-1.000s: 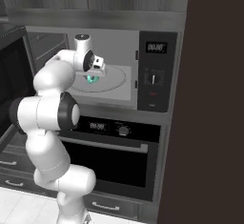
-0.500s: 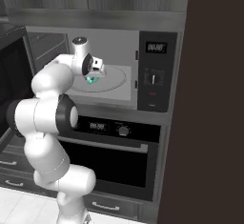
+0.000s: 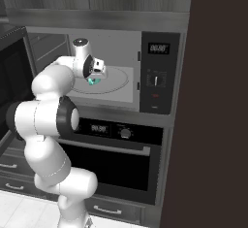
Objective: Pick the mug from the counter and place it inside the microwave. Then close the microwave.
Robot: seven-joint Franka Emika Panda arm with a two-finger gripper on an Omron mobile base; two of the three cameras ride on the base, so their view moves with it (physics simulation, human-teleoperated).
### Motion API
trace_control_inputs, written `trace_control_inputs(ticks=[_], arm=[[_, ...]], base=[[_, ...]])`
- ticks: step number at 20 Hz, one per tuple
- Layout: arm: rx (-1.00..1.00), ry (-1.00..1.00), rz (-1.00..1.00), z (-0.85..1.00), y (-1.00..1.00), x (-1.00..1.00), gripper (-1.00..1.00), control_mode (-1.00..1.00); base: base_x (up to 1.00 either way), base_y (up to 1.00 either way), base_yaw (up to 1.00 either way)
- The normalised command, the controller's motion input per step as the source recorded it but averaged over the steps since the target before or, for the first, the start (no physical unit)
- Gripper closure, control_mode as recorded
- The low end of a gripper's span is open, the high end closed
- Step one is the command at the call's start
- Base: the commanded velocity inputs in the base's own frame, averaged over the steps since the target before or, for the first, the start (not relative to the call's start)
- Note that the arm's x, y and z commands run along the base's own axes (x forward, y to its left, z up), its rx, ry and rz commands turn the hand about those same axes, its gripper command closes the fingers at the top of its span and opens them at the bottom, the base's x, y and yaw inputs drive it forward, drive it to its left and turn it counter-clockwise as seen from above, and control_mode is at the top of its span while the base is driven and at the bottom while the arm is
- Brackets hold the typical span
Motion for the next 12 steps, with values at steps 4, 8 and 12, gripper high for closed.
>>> trace_control_inputs(ticks=[4,8,12], arm=[[0.00,0.00,0.00,0.00,0.00,0.00,-1.00,-1.00],[0.00,0.00,0.00,0.00,0.00,0.00,-1.00,-1.00],[0.00,0.00,0.00,0.00,0.00,0.00,-1.00,-1.00]], base=[[0.00,0.00,0.00],[0.00,0.00,0.00],[0.00,0.00,0.00]])
